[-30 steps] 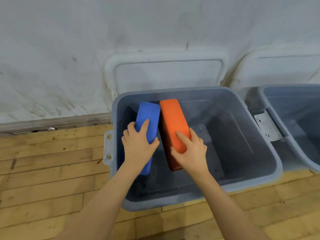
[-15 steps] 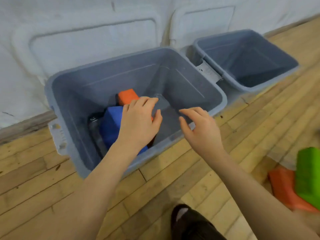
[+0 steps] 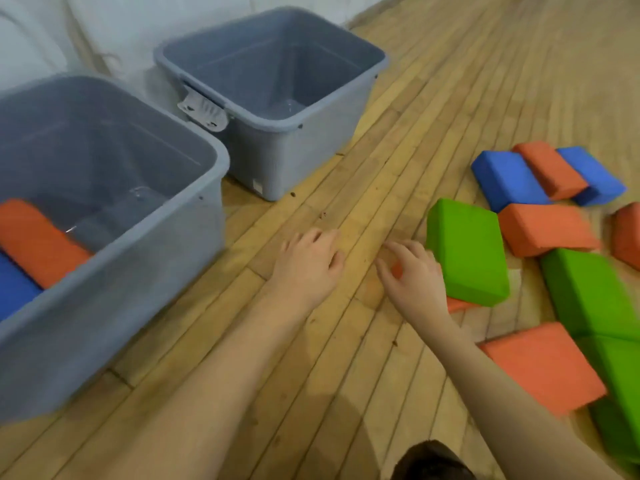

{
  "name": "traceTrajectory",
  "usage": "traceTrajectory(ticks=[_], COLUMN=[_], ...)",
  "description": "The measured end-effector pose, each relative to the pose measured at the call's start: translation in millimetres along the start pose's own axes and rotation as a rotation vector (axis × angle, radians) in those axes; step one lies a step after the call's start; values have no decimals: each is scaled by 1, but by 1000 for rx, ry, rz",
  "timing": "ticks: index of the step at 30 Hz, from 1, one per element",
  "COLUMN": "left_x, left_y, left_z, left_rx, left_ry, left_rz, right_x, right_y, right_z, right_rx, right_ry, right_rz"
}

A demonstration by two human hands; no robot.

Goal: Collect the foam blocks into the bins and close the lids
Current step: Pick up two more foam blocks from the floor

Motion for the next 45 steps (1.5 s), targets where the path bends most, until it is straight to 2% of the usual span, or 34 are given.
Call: traceTrajectory(ticks=[6,10,12,16,20,22,25,27,29,32,35,39,45], left_x=[56,91,107,122,105,90,77,67,48,24,5,1,10], left_y=[137,208,236,275,279,273,240,204,166,127,135,154,163], left_z=[53,87,96,100,92,86,77,71,62,44,29,21,30], left_rx=[-130,-188,-204,-283,-260,-222,-168,-58,102,270,219,194,146], left_ry=[-30,-14,-14,-64,-172,-202,-218,-212,-228,-256,-312,-309,-279], left_rz=[-11,98,115,78,-28,-167,-557,-631,-515,-166,106,305,441], right_x=[165,241,267,284,281,269,234,203,180,174,195,203,200], right_y=[21,22,25,28,30,32,36,42,51,65,88,131,142], right_z=[20,29,27,25,27,28,27,30,34,37,34,40,45], right_rx=[16,95,69,-49,-69,-45,0,-26,-99,-131,-225,-409,-350], right_ry=[244,349,421,447,403,360,253,155,78,54,142,116,118], right_rz=[-109,-164,-188,-217,-66,50,255,365,350,190,38,-80,-96])
Point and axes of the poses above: each hand's wrist, its own z-axis towards the middle knuckle, its own y-axis out of the palm, x = y × z, the point moved 9 cm from there along z, towards the middle knuckle, and after that the axes turned 5 degrees about -y, right-handed, at the moved point
